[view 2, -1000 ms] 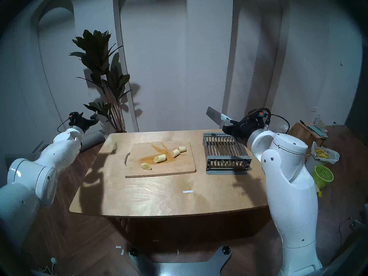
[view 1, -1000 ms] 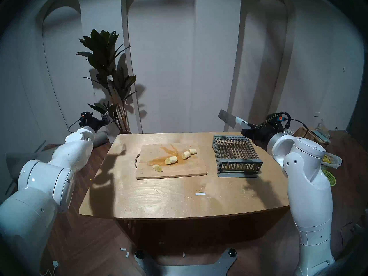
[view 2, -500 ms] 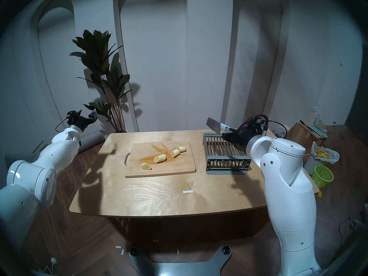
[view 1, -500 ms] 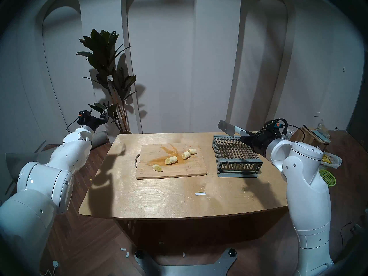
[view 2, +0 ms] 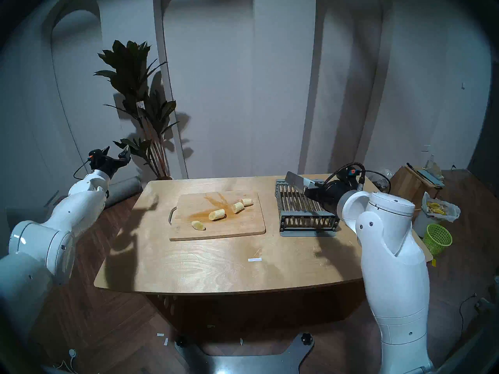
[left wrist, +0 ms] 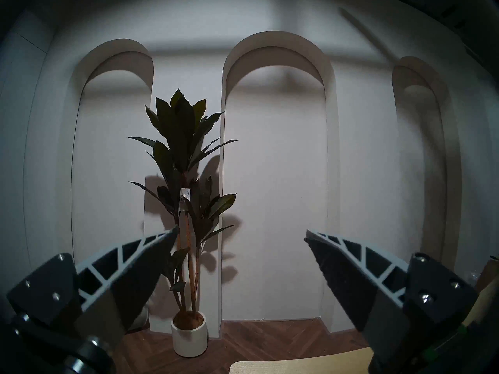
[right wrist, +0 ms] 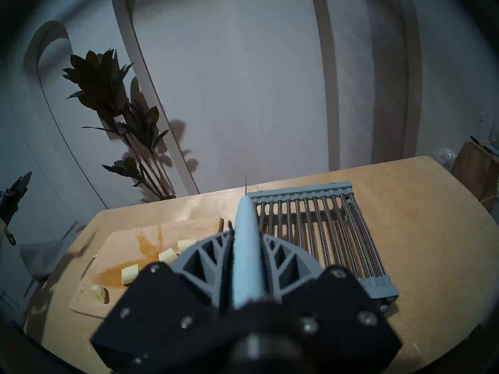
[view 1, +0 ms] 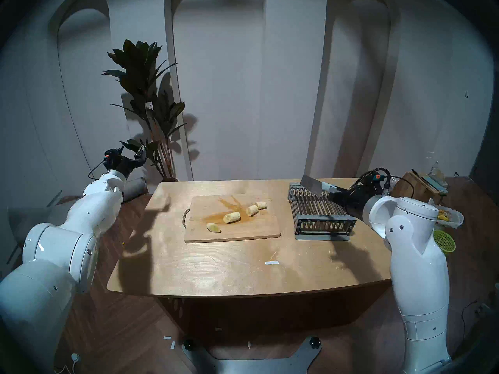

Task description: Cut the banana into four pieces on the cutting board

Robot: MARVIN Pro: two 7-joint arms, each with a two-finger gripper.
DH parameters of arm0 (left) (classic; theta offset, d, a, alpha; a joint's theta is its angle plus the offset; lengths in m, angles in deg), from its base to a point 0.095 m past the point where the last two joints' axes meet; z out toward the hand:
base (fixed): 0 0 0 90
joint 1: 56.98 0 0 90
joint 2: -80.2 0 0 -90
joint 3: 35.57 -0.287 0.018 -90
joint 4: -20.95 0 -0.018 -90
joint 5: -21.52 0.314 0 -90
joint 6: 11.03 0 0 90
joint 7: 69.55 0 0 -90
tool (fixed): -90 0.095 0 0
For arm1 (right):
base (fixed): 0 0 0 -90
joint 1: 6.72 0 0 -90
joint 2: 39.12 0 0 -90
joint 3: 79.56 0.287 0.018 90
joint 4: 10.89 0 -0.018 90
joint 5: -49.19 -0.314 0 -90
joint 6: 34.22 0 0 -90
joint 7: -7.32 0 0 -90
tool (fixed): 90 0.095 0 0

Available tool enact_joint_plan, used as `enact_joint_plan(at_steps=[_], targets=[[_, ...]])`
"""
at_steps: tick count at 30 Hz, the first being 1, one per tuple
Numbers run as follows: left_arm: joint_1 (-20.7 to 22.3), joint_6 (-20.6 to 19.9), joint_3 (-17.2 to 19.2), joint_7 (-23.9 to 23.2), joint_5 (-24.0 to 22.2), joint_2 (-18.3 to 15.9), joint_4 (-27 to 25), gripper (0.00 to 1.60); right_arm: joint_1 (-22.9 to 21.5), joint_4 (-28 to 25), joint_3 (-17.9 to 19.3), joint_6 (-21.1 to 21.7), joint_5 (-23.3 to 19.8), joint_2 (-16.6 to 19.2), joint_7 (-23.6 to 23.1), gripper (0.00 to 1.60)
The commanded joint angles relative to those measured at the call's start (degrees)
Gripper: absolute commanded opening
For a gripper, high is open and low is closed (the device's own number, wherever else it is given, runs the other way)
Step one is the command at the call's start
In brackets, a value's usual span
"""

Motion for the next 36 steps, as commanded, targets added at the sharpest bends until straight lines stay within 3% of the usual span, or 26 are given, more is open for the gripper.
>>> enact_joint_plan(at_steps=[1,12,36], targets=[[0.18,1.68,0.52,-0.9,-0.43,-0.61,-2.36,1.6,-0.13,-1.44,1.08,0.66,-0.03,0.14,0.64,0.0],[-1.25,3.09,1.18,-2.34,-1.24,-1.02,-4.23,1.6,0.18,-1.21,1.9,3.06,-0.4,0.14,2.31,0.0],[-4.85,5.97,2.66,-5.4,-2.98,-1.92,-9.14,1.6,0.22,1.15,1.97,3.09,-1.22,0.67,5.31,0.0]])
